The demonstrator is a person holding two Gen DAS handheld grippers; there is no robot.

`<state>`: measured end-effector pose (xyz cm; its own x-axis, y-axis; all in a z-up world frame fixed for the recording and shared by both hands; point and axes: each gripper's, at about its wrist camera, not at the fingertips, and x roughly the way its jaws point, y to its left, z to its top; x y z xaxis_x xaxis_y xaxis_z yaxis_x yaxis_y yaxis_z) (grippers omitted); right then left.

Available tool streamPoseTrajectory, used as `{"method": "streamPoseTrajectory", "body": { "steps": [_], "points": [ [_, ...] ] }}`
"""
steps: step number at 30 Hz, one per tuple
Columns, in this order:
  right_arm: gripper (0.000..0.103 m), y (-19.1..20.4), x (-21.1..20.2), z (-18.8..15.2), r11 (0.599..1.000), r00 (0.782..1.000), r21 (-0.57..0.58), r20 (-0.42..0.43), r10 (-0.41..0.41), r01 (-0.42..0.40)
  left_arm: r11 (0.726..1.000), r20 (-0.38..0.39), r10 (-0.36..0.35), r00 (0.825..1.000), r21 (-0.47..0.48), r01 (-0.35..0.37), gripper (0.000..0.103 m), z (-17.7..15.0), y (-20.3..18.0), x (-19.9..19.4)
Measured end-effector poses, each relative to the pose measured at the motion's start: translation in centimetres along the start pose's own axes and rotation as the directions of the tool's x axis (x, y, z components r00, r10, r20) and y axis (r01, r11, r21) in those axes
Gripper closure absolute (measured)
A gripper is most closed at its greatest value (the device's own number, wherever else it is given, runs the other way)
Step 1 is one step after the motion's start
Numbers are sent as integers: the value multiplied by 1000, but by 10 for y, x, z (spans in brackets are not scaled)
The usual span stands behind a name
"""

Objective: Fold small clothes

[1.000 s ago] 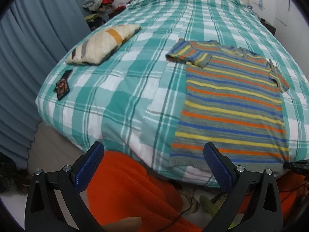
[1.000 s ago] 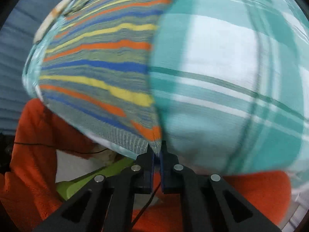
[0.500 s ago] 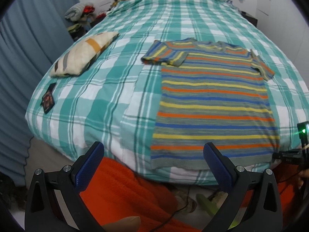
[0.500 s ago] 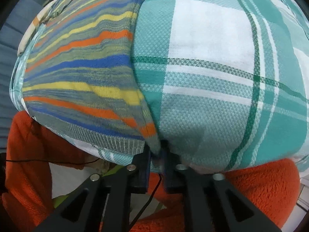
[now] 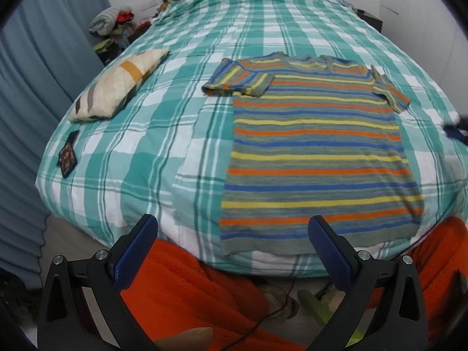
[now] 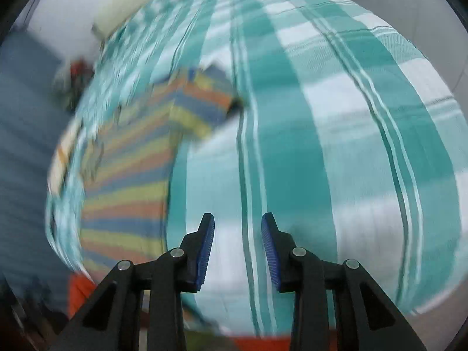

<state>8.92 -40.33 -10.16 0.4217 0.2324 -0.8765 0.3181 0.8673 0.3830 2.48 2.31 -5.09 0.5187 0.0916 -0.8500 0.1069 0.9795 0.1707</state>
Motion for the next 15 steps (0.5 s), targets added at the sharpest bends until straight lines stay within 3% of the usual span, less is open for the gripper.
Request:
{"method": "streamPoseTrajectory", "body": {
  "steps": [3, 4, 6, 7, 8, 11, 13, 14, 15],
  "points": [
    [69, -7, 35, 32, 990, 993, 84, 2, 116, -116, 1000, 13, 10, 1000, 11, -10, 1, 4, -6, -8],
    [69, -1, 48, 44, 988, 992, 92, 4, 122, -122, 1000, 17, 16, 1000, 12, -16, 1, 6, -6, -10],
    [69, 15, 65, 49, 997, 997, -27, 26, 67, -66, 999, 17, 32, 999, 10, -33, 1, 7, -6, -13],
    [69, 36, 80, 51, 992, 998, -128, 57, 7, 0, 999, 12, 37, 999, 8, -38, 1, 7, -5, -12],
    [66, 57, 89, 51, 966, 995, -250, 86, -44, 64, 999, 1, 46, 999, 4, -46, 1, 7, -4, -11],
    [54, 109, 122, 44, 817, 962, -511, 195, -191, 266, 998, -22, 58, 998, 0, -58, 1, 7, -3, -6],
    [54, 119, 137, 50, 783, 955, -550, 219, -201, 291, 998, -37, 64, 997, 1, -64, 1, 7, -5, -3],
    [59, 119, 144, 54, 783, 958, -554, 209, -198, 283, 998, -41, 68, 997, 3, -68, 1, 7, -7, -2],
    [71, 109, 148, 64, 796, 965, -547, 185, -187, 259, 997, -40, 72, 997, 5, -72, 1, 7, -7, -3]
  ]
}}
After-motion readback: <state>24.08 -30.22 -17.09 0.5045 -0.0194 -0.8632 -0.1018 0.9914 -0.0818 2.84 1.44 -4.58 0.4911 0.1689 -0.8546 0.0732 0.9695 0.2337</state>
